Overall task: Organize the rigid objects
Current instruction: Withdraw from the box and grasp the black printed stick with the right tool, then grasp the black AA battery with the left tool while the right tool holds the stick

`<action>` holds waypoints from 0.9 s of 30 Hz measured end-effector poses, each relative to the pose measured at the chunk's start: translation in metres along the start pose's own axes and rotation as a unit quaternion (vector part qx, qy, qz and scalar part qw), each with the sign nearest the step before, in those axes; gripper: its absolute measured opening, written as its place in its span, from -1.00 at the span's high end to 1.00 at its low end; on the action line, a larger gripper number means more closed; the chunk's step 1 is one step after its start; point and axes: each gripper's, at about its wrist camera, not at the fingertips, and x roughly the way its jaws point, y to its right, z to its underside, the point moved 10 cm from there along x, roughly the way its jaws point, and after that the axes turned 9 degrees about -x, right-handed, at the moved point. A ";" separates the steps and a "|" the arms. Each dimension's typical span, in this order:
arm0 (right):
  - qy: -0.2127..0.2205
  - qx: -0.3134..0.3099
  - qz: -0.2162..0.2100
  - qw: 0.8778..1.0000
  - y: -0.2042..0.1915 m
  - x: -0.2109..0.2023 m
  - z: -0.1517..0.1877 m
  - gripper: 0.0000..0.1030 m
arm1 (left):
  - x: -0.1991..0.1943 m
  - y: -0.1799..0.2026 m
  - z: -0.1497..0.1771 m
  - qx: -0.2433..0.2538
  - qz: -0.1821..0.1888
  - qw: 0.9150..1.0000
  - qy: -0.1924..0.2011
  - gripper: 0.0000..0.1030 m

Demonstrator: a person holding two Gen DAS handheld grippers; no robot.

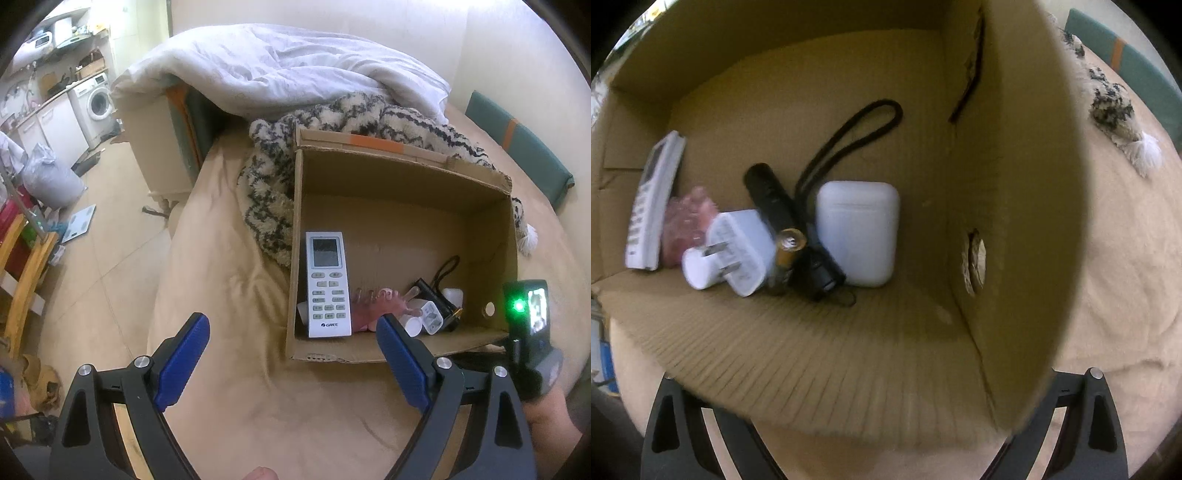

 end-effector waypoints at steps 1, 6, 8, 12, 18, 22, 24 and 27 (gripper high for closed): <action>-0.004 0.001 0.001 1.000 0.001 0.003 0.000 -0.96 | 0.001 0.001 0.000 -0.001 0.000 1.000 0.000 -0.76; -0.005 -0.027 0.023 0.999 -0.003 0.002 0.001 -0.66 | 0.001 0.004 0.000 0.000 0.001 1.000 0.000 -0.76; -0.008 -0.029 0.021 0.999 -0.005 -0.003 0.003 -0.66 | 0.001 0.005 0.000 0.004 0.000 1.000 0.001 -0.76; -0.025 -0.015 0.018 0.999 0.000 -0.013 0.017 -0.66 | 0.001 0.004 0.000 -0.003 0.001 1.000 -0.001 -0.76; -0.068 0.007 0.001 0.998 0.002 -0.044 0.045 -0.66 | -0.002 0.004 -0.002 -0.011 0.007 1.000 -0.003 -0.76; -0.054 -0.011 -0.013 0.998 -0.006 -0.083 0.055 -0.66 | -0.001 0.004 -0.001 -0.012 0.006 1.000 -0.005 -0.76; -0.029 -0.018 -0.022 0.999 -0.009 -0.104 0.054 -0.66 | -0.001 0.003 0.000 -0.013 0.005 1.000 -0.006 -0.76; 0.046 -0.017 -0.048 0.998 -0.011 -0.145 0.042 -0.66 | -0.001 0.004 0.001 -0.013 0.003 1.000 -0.007 -0.76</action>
